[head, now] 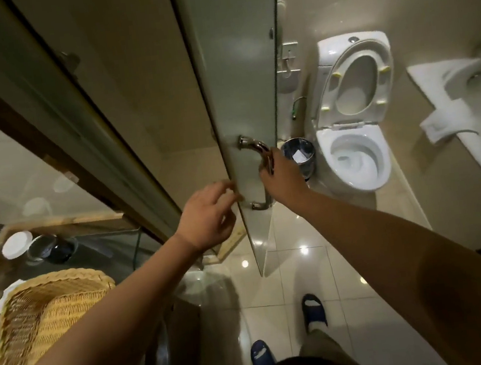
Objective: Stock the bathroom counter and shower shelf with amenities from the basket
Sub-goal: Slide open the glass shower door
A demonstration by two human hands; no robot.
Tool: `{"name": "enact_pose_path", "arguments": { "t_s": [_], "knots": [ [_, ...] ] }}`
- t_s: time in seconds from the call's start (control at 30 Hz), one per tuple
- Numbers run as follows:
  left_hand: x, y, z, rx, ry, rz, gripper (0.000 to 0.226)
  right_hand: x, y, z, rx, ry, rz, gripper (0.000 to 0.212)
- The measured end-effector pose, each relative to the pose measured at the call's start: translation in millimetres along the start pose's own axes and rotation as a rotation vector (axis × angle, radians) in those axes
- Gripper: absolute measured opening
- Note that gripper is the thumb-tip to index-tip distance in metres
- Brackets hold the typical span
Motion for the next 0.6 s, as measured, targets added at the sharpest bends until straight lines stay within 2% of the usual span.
{"name": "enact_pose_path", "arguments": {
  "t_s": [0.1,0.2,0.27,0.33,0.4,0.5,0.6],
  "knots": [
    [-9.2,-21.3,3.2,-0.162,0.068,-0.111,0.065,-31.0,17.4,-21.8,0.039,-0.063,-0.087,0.043],
    [1.2,-60.8,-22.2,-0.119,0.018,-0.004,0.096,-62.2,37.9,-29.8,-0.009,-0.199,-0.190,0.053],
    [15.4,-82.5,-50.3,-0.004,0.012,0.060,0.098,-80.9,52.2,-28.7,-0.069,-0.270,-0.231,0.055],
    [27.2,-97.0,-75.4,0.051,0.065,0.054,0.094,-98.2,64.5,-30.3,-0.153,-0.239,-0.228,0.058],
    [38.4,-109.4,-95.1,0.056,0.062,0.037,0.097,-113.8,74.4,-37.1,-0.203,-0.159,-0.181,0.069],
    [52.9,-135.3,-117.3,0.046,-0.075,0.061,0.104,-134.3,81.8,-51.0,-0.294,-0.003,-0.112,0.085],
    [64.1,-164.1,-141.1,0.042,-0.129,0.117,0.102,-163.8,80.5,-69.7,-0.277,0.184,-0.230,0.093]
  ]
}}
Point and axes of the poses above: each hand's wrist, its own y-axis away from the middle knuckle, its own x-axis out of the palm, z = x × y, the point moved 6 cm from there along -y, towards the middle knuckle, and after that the axes turned 3 degrees about -x, right-handed, at the moved point
